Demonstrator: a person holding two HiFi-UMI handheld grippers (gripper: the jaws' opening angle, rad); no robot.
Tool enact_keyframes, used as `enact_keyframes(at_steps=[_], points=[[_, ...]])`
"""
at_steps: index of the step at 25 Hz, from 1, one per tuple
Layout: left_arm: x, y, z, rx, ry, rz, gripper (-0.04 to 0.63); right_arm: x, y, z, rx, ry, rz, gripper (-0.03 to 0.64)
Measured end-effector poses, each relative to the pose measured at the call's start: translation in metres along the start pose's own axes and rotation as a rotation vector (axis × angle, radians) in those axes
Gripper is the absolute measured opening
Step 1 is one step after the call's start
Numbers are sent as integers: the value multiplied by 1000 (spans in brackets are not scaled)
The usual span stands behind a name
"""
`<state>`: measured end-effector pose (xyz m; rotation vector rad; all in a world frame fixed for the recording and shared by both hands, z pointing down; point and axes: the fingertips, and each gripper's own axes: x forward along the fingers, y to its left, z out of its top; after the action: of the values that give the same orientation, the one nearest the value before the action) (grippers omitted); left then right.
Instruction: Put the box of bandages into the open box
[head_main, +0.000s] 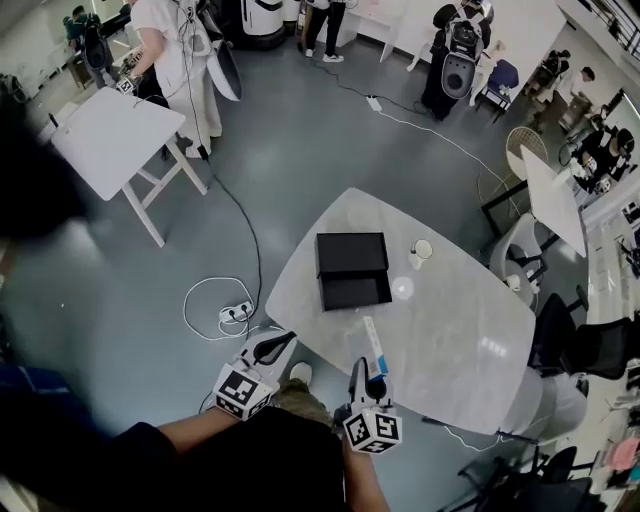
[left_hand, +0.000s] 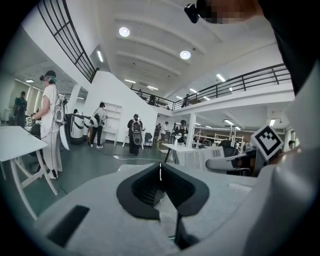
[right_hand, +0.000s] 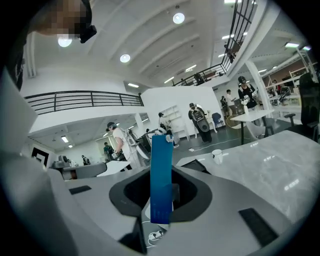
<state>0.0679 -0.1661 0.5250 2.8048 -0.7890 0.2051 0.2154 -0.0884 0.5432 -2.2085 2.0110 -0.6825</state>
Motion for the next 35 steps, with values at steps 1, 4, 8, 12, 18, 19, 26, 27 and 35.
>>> enact_keyframes(at_steps=[1, 4, 8, 12, 18, 19, 26, 27, 35], points=[[9, 4, 1, -5, 7, 15, 21, 11, -4, -2, 1, 30, 25, 69], [38, 12, 2, -11, 27, 47, 21, 46, -20, -13, 2, 123, 88, 69], [72, 18, 7, -2, 34, 81, 21, 79, -46, -19, -3, 199, 142, 69], [98, 31, 5, -18, 40, 123, 21, 108, -60, -28, 7, 274, 190, 69], [134, 52, -6, -102, 53, 184, 21, 154, -72, -41, 45, 382, 240, 69], [139, 54, -7, -104, 57, 187, 21, 161, -74, -44, 33, 401, 247, 69], [168, 66, -13, -115, 63, 194, 21, 206, -91, -76, -5, 495, 265, 69], [170, 67, -14, -124, 61, 195, 21, 210, -94, -81, -10, 506, 264, 69], [159, 91, -28, -149, 100, 257, 21, 249, -115, -121, -37, 637, 250, 69]])
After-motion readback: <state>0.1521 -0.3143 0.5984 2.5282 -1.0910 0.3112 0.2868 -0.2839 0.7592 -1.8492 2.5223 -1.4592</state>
